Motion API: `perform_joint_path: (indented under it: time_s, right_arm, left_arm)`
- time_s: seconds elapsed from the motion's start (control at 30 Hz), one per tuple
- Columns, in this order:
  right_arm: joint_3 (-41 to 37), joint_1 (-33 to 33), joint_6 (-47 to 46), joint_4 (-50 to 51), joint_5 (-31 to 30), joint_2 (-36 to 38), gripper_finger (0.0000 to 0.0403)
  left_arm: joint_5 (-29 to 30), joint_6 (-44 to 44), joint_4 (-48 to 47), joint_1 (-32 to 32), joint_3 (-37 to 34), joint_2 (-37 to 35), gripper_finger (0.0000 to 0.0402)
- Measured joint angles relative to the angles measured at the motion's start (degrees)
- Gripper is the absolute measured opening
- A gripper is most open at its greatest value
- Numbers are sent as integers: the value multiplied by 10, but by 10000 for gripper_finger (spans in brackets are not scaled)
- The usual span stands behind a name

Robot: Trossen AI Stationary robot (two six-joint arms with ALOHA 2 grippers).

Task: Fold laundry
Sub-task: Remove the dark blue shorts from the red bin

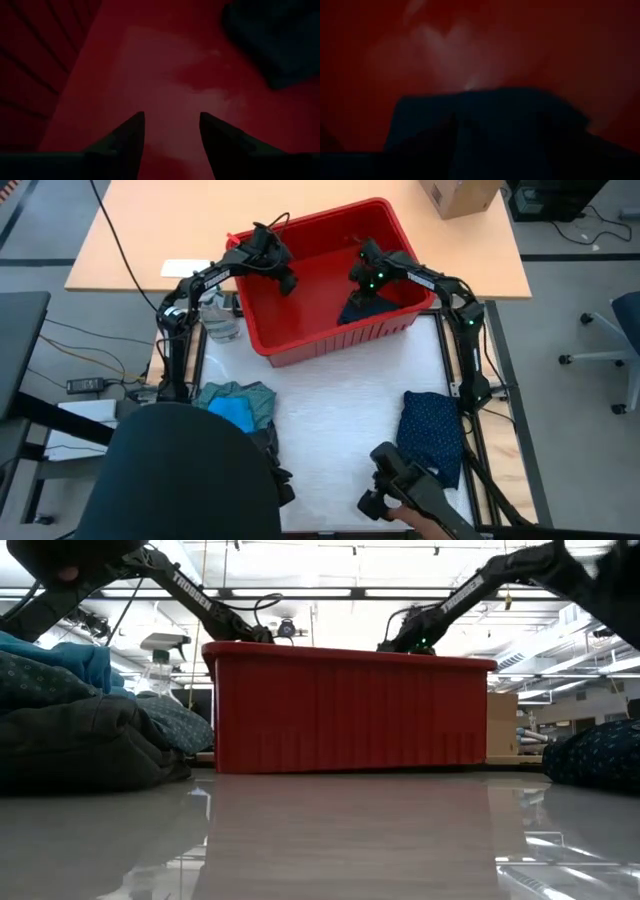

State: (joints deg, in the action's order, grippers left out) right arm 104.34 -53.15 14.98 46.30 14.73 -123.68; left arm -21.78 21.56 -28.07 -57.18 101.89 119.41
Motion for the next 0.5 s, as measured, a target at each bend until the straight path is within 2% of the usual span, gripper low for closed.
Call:
perform_joint_path:
  time_s: [0.07, 0.17, 0.27, 0.33, 0.4, 0.47, 0.5]
  right_arm:
    - [1, 0, 2, 22, -5, -20, 286]
    - [4, 0, 2, 42, -51, -42, 286]
    - [4, 1, 2, 45, -82, -58, 263]
    - [3, 1, -5, 37, -101, -59, 218]
    - [1, -1, -6, 20, -115, -49, 144]
    - [-1, -5, -8, -8, -118, -37, 53]
    - [-2, -6, -8, -22, -122, -28, 31]
  left_arm:
    - [0, -5, 0, 4, 0, 0, 194]
    - [-14, -33, -13, 11, 10, 0, 194]
    - [-40, -56, -21, 18, 31, -1, 194]
    - [-40, -64, -39, 21, 53, -1, 194]
    - [-40, -65, -48, 26, 74, -1, 194]
    - [-40, -66, -73, 31, 102, -1, 194]
    - [-40, -65, -90, 34, 118, -1, 194]
